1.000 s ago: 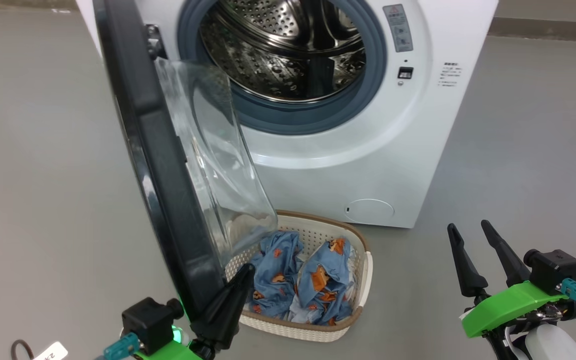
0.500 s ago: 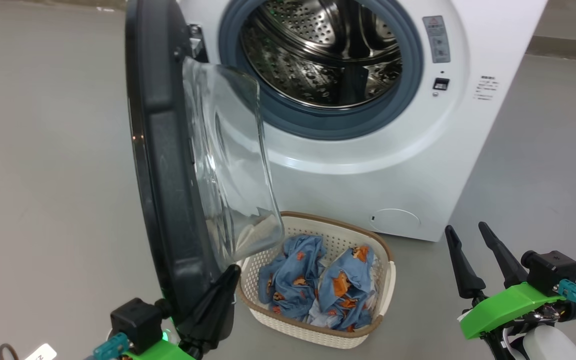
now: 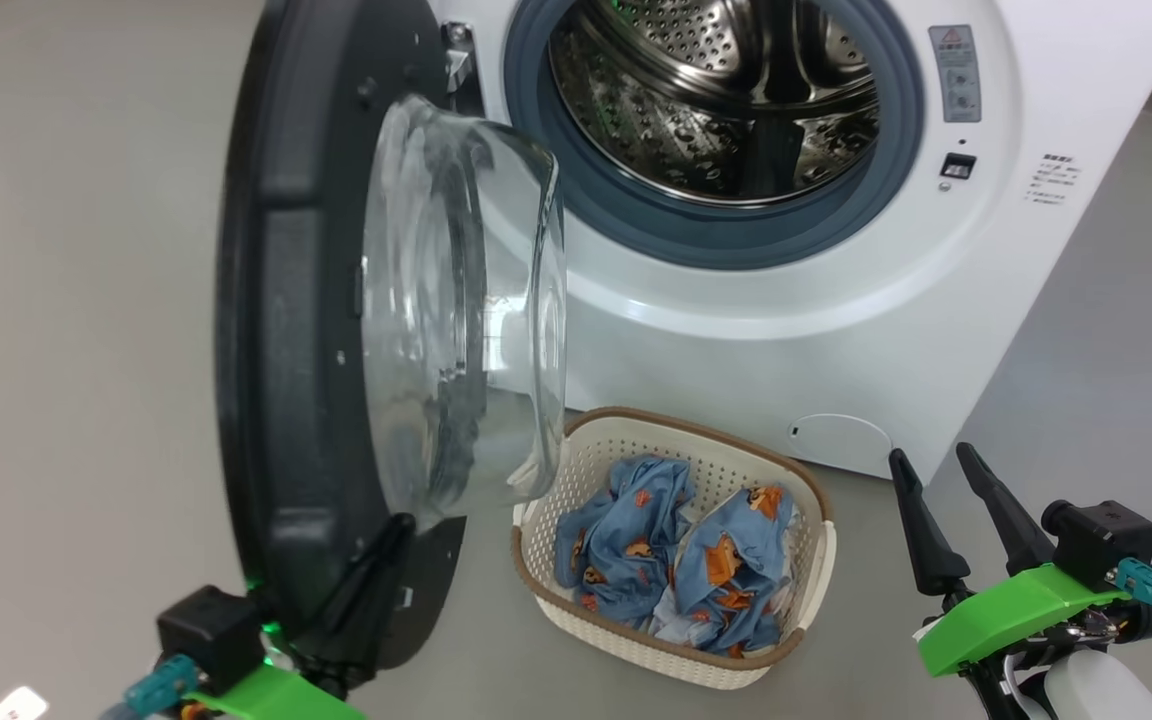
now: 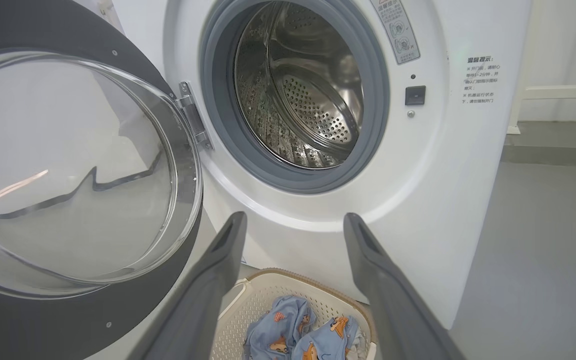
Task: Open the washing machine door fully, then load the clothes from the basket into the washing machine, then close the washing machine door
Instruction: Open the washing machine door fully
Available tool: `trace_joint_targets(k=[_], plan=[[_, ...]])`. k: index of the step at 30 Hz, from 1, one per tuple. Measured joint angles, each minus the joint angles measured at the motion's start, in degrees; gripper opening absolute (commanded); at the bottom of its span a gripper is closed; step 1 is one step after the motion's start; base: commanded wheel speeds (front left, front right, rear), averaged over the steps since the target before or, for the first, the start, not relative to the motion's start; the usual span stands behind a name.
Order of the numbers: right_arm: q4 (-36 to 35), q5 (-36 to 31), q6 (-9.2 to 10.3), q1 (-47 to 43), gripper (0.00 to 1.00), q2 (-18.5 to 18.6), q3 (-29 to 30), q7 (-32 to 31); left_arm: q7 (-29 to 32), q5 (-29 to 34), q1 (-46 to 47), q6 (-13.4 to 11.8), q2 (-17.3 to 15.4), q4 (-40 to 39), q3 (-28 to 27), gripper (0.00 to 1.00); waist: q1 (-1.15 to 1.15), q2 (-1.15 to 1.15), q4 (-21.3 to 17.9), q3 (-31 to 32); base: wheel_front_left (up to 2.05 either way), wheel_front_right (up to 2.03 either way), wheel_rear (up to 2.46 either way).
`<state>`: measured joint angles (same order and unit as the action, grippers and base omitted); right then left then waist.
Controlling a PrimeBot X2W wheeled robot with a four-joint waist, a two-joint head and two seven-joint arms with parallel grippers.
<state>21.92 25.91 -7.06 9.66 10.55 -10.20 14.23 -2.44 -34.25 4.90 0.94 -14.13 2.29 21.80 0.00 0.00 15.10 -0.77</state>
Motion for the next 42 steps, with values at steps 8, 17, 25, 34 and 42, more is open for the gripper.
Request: trace_joint_targets(k=[8,17,25,34,42], plan=[[-0.04,-0.26,0.0,0.21,1.0,-0.04,0.78,0.0,-0.01,-1.8,0.34,-1.07,-1.54,0.19,-3.13,0.0,0.0,0.0,1.79,-1.8,0.0,0.0,0.0],[-0.03,-0.74,0.0,1.07,1.0,-0.75,1.27,0.0,-0.01,-3.18,2.51,-2.1,-3.55,3.01,-7.09,0.0,0.0,0.0,3.86,-3.9,0.0,0.0,0.0],[-0.03,-1.27,0.0,2.75,1.0,-1.16,1.99,0.0,-0.02,-4.25,5.29,-2.02,-5.53,6.2,-9.44,0.0,0.0,0.0,5.79,-5.52,0.0,0.0,0.0],[-0.14,-2.02,0.0,4.18,1.0,-1.27,3.23,0.01,-0.69,-5.8,10.45,0.44,-8.32,13.16,-11.89,0.0,0.01,0.0,7.77,-7.37,0.0,0.0,0.0],[-0.25,-2.36,0.0,5.44,1.0,-1.25,4.23,0.05,-2.02,-6.23,16.7,4.08,-8.75,21.71,-11.67,0.0,0.0,0.0,9.66,-8.92,0.0,0.0,0.0]])
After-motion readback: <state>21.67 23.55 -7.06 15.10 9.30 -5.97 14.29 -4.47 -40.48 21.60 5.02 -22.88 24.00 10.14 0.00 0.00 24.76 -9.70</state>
